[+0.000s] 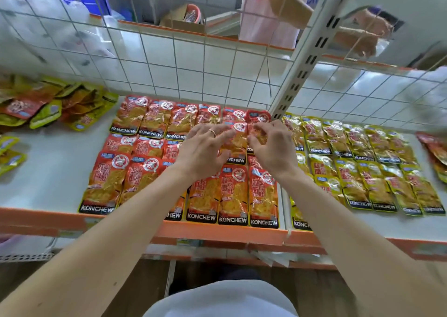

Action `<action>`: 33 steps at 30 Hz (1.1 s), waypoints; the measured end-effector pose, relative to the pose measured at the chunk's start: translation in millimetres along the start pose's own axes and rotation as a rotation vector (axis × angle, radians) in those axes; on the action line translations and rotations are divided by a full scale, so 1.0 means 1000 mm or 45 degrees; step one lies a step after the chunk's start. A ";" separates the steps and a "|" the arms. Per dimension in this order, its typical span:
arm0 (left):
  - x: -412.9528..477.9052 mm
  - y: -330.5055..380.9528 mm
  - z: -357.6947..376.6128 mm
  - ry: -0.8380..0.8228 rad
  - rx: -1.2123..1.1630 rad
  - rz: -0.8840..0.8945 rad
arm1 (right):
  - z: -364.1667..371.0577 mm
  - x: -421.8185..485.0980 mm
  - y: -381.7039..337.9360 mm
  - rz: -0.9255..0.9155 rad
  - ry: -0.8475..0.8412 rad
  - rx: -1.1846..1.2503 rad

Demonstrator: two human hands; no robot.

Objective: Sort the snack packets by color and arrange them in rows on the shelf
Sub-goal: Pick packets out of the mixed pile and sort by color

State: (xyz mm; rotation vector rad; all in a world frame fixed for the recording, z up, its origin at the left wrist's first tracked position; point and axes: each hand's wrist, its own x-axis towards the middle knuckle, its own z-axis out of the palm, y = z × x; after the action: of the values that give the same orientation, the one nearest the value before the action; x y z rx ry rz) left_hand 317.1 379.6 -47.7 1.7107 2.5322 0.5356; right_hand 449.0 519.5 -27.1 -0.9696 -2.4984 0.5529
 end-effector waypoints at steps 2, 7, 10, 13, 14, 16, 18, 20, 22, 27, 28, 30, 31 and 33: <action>0.001 -0.001 0.004 -0.030 0.020 0.015 | -0.001 -0.007 0.013 -0.148 -0.063 -0.113; 0.009 0.002 0.008 -0.022 0.048 -0.017 | 0.001 -0.008 0.027 -0.130 -0.363 -0.201; 0.017 0.005 0.009 -0.043 0.066 -0.051 | 0.003 -0.002 0.024 -0.049 -0.365 -0.119; 0.022 0.007 0.010 -0.044 0.081 -0.100 | 0.006 0.002 0.022 -0.033 -0.363 -0.134; 0.023 0.007 0.011 -0.040 0.075 -0.118 | 0.007 0.003 0.021 -0.031 -0.353 -0.128; 0.024 0.009 0.011 -0.038 0.056 -0.127 | 0.008 0.003 0.022 -0.029 -0.335 -0.114; 0.024 0.010 0.012 -0.062 0.066 -0.114 | 0.008 0.000 0.023 -0.030 -0.327 -0.124; 0.025 0.009 0.014 -0.083 0.081 -0.126 | 0.007 -0.002 0.023 -0.027 -0.324 -0.147; 0.027 0.010 0.015 -0.084 0.088 -0.148 | 0.006 -0.004 0.022 -0.017 -0.341 -0.171; 0.036 0.013 0.013 -0.142 0.081 -0.197 | 0.004 -0.001 0.016 0.009 -0.420 -0.232; 0.037 0.014 0.013 -0.146 0.082 -0.203 | 0.004 0.001 0.015 0.015 -0.419 -0.244; 0.038 0.015 0.013 -0.149 0.089 -0.215 | 0.005 0.004 0.013 0.029 -0.428 -0.289; 0.038 0.016 0.012 -0.153 0.088 -0.220 | 0.005 0.005 0.013 0.034 -0.439 -0.313; 0.038 0.018 0.011 -0.161 0.086 -0.227 | 0.006 0.006 0.012 0.035 -0.468 -0.355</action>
State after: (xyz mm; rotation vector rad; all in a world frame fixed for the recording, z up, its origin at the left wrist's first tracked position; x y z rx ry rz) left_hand 320.4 422.8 -46.8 1.4667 2.6039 0.3234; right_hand 448.6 530.7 -36.9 -1.0856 -2.9542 0.4291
